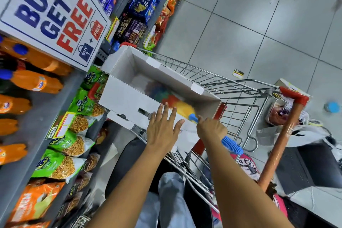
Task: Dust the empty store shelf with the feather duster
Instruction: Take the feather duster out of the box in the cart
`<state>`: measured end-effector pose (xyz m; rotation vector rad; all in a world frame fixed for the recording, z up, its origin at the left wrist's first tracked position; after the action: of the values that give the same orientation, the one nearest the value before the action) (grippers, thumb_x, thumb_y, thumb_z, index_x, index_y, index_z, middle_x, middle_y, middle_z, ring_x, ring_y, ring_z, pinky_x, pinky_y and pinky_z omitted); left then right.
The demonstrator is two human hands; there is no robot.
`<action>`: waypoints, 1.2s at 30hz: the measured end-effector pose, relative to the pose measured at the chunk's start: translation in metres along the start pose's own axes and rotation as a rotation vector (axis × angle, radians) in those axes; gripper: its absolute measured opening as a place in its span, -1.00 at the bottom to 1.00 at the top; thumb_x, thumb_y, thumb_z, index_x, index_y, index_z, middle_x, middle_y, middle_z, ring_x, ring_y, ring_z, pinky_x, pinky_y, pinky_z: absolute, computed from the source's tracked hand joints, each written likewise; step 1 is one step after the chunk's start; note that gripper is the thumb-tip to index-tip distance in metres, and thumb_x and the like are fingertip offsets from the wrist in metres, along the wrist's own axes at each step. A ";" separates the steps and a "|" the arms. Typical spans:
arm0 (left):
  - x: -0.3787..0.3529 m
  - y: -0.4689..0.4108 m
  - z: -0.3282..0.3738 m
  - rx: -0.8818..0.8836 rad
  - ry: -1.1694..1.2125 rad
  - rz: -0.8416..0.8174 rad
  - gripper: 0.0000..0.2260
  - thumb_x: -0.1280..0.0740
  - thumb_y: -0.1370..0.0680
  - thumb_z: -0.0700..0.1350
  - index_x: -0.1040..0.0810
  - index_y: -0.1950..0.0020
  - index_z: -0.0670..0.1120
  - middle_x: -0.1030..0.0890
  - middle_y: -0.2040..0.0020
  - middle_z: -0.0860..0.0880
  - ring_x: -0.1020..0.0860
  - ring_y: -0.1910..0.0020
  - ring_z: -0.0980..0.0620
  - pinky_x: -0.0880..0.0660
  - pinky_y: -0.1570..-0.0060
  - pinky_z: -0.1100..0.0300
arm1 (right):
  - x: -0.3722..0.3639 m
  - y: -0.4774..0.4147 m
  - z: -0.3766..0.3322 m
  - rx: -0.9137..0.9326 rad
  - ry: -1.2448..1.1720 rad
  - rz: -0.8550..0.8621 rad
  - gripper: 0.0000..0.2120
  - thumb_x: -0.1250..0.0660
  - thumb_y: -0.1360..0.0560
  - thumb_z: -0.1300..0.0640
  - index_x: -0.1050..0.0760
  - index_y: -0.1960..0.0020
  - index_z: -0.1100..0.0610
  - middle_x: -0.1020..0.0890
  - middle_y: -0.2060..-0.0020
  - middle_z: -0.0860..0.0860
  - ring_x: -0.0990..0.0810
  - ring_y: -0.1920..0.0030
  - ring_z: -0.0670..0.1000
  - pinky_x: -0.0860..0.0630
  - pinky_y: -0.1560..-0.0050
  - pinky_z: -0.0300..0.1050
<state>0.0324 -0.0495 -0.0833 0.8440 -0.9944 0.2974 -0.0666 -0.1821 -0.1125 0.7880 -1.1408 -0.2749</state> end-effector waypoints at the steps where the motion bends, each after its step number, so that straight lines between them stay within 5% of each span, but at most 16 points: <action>1: 0.002 0.000 -0.001 0.002 0.006 0.006 -0.46 0.13 -0.58 0.18 0.01 -0.51 -0.02 -0.04 -0.55 -0.13 0.05 -0.54 -0.08 0.02 -0.48 -0.02 | 0.002 -0.001 -0.006 0.007 0.017 -0.003 -0.45 0.08 -0.60 -0.15 -0.55 -0.09 0.17 -0.63 0.01 0.10 -0.58 0.04 0.09 -0.35 0.16 -0.09; 11: 0.010 0.013 -0.030 0.044 0.058 0.031 -0.47 0.10 -0.58 0.17 -0.02 -0.51 -0.02 -0.02 -0.56 -0.12 0.06 -0.54 -0.07 0.06 -0.48 0.00 | 0.013 0.013 -0.038 0.180 0.202 0.092 -0.74 -0.14 -0.60 0.06 -0.49 -0.18 0.14 -0.63 -0.05 0.06 -0.60 -0.07 0.09 -0.49 0.05 -0.11; 20: 0.073 0.041 -0.041 0.063 0.072 0.078 -0.48 0.10 -0.59 0.17 -0.06 -0.50 -0.03 -0.02 -0.56 -0.13 0.07 -0.54 -0.06 0.02 -0.48 -0.02 | 0.097 0.055 -0.025 0.408 0.471 0.302 -0.62 -0.04 -0.59 -0.15 -0.48 -0.25 -0.02 -0.63 -0.07 0.00 -0.60 -0.09 0.04 -0.47 0.05 -0.15; 28: 0.223 0.057 -0.008 -0.057 0.083 0.262 -0.51 0.05 -0.60 0.11 -0.03 -0.50 -0.02 0.00 -0.56 -0.12 0.09 -0.54 -0.05 0.05 -0.48 -0.03 | 0.226 0.127 0.012 0.582 0.478 0.539 -0.54 -0.01 -0.59 -0.16 -0.59 -0.07 0.08 -0.67 0.05 0.09 -0.64 0.01 0.13 -0.52 0.05 -0.09; 31: 0.269 0.064 -0.002 -0.069 0.098 0.324 -0.49 0.05 -0.59 0.17 -0.09 -0.49 -0.02 -0.04 -0.56 -0.10 0.07 -0.54 -0.03 0.04 -0.47 -0.05 | 0.267 0.151 0.027 0.634 0.534 0.628 -0.37 0.09 -0.56 -0.27 -0.61 0.07 0.12 -0.69 0.09 0.07 -0.65 0.05 0.13 -0.52 0.09 -0.08; 36: 0.346 0.093 0.010 -0.124 0.078 0.431 -0.42 0.14 -0.54 0.24 -0.07 -0.49 0.00 -0.04 -0.56 -0.10 0.09 -0.54 -0.02 0.09 -0.48 -0.02 | 0.331 0.204 0.050 0.647 0.449 0.739 -0.39 0.10 -0.57 -0.25 -0.54 0.33 0.05 -0.68 0.26 0.04 -0.65 0.18 0.12 -0.50 0.16 -0.09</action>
<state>0.1583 -0.0463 0.2519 0.4960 -1.1046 0.6244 -0.0104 -0.2483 0.2693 0.8637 -1.0107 0.8879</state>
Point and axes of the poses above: each hand's wrist, its own y-axis away from the middle knuckle, its own x-axis out of the back of the hand, z = x × y, the point moved 7 cm from there along -y, towards the middle knuckle
